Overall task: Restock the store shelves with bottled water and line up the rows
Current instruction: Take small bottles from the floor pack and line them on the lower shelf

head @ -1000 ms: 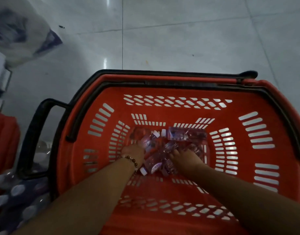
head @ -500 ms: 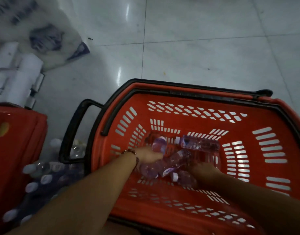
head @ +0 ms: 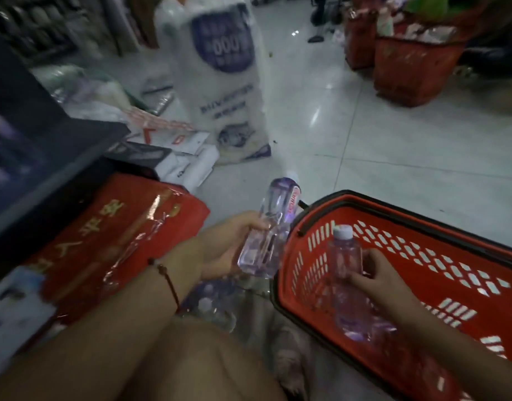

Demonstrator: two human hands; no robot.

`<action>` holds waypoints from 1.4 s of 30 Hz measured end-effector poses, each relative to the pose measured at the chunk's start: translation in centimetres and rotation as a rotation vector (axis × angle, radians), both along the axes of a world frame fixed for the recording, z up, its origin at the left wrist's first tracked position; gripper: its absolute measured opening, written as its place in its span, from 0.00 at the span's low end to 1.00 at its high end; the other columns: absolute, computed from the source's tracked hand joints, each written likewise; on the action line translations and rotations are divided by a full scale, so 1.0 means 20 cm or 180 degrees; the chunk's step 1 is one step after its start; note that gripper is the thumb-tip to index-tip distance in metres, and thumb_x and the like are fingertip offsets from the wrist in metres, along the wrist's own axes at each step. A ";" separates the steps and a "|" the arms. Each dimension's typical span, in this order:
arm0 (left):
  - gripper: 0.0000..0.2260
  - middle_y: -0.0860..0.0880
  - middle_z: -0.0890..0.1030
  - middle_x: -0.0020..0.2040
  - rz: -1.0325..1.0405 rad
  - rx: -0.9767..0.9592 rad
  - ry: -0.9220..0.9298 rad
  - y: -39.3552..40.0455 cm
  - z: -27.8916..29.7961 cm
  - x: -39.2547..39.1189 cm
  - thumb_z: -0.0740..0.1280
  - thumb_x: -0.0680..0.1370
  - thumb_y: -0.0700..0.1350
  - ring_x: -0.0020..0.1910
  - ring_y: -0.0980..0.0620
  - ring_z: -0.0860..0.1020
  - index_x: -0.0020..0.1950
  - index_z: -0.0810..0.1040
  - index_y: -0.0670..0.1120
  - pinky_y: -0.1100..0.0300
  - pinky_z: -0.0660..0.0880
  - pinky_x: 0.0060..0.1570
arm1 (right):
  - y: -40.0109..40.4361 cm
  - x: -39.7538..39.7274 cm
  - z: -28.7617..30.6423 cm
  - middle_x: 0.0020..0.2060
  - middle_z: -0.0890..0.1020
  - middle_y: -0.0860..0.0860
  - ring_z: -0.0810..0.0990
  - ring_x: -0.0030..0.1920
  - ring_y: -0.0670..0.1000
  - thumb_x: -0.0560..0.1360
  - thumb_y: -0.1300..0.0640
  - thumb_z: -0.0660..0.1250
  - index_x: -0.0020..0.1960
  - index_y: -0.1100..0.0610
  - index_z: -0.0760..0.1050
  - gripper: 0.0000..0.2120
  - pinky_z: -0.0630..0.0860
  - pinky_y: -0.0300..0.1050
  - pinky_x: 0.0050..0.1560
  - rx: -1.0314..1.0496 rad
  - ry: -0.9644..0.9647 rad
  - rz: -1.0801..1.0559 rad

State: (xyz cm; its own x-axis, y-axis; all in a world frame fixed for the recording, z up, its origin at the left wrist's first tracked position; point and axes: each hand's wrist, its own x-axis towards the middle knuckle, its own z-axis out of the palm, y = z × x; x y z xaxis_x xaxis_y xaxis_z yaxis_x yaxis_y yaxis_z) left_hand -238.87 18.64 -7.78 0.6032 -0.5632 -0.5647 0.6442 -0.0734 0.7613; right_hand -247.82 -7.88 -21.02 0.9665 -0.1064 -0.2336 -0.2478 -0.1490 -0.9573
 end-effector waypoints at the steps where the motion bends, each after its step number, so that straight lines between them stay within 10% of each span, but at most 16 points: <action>1: 0.12 0.42 0.82 0.44 0.0225 -0.0178 -0.0110 0.12 0.08 -0.05 0.65 0.72 0.42 0.38 0.47 0.82 0.50 0.84 0.40 0.54 0.81 0.40 | 0.11 0.03 0.13 0.48 0.84 0.56 0.85 0.48 0.57 0.68 0.53 0.79 0.56 0.56 0.74 0.21 0.83 0.56 0.49 0.0309 -0.0082 -0.0007; 5: 0.21 0.40 0.83 0.43 0.1170 -0.0527 -0.0496 0.56 0.28 -0.27 0.77 0.61 0.44 0.38 0.44 0.83 0.51 0.84 0.38 0.51 0.82 0.41 | 0.57 0.12 0.57 0.52 0.83 0.64 0.84 0.47 0.61 0.68 0.39 0.74 0.56 0.59 0.78 0.27 0.81 0.59 0.51 0.1372 0.0016 0.0267; 9: 0.13 0.43 0.82 0.37 0.2152 -0.0275 -0.0851 0.95 0.38 -0.55 0.72 0.70 0.53 0.31 0.47 0.81 0.40 0.87 0.43 0.55 0.79 0.35 | 1.09 0.16 0.92 0.46 0.86 0.59 0.85 0.44 0.57 0.75 0.36 0.62 0.48 0.58 0.85 0.26 0.82 0.52 0.47 0.2294 0.0480 0.1033; 17: 0.26 0.43 0.86 0.46 0.3340 -0.0121 -0.0770 1.65 0.22 -1.19 0.82 0.65 0.56 0.40 0.46 0.85 0.55 0.84 0.41 0.52 0.82 0.40 | 2.08 -0.02 0.96 0.39 0.82 0.57 0.82 0.40 0.57 0.70 0.59 0.72 0.47 0.59 0.77 0.08 0.80 0.54 0.47 0.1824 0.0983 0.2473; 22: 0.21 0.43 0.83 0.36 0.3992 -0.0445 -0.0478 1.80 0.16 -1.36 0.80 0.64 0.49 0.29 0.48 0.81 0.52 0.82 0.39 0.58 0.79 0.26 | 2.34 -0.23 0.74 0.48 0.86 0.57 0.86 0.47 0.59 0.72 0.57 0.75 0.60 0.59 0.75 0.19 0.82 0.55 0.46 0.1291 0.0950 0.2697; 31: 0.21 0.45 0.86 0.41 0.4145 0.0553 -0.0877 1.92 0.12 -1.26 0.73 0.66 0.59 0.36 0.48 0.84 0.52 0.84 0.48 0.53 0.78 0.42 | 2.51 -0.16 0.66 0.36 0.82 0.53 0.80 0.30 0.50 0.74 0.44 0.70 0.54 0.58 0.78 0.18 0.76 0.43 0.26 0.1769 0.1580 0.2585; 42: 0.11 0.55 0.87 0.48 0.4048 0.1261 -0.1673 2.14 0.16 -0.98 0.72 0.76 0.56 0.48 0.55 0.85 0.56 0.82 0.55 0.53 0.78 0.52 | 2.78 0.10 0.71 0.50 0.85 0.58 0.85 0.48 0.57 0.75 0.59 0.69 0.67 0.62 0.73 0.21 0.83 0.52 0.46 0.1744 0.1093 0.2574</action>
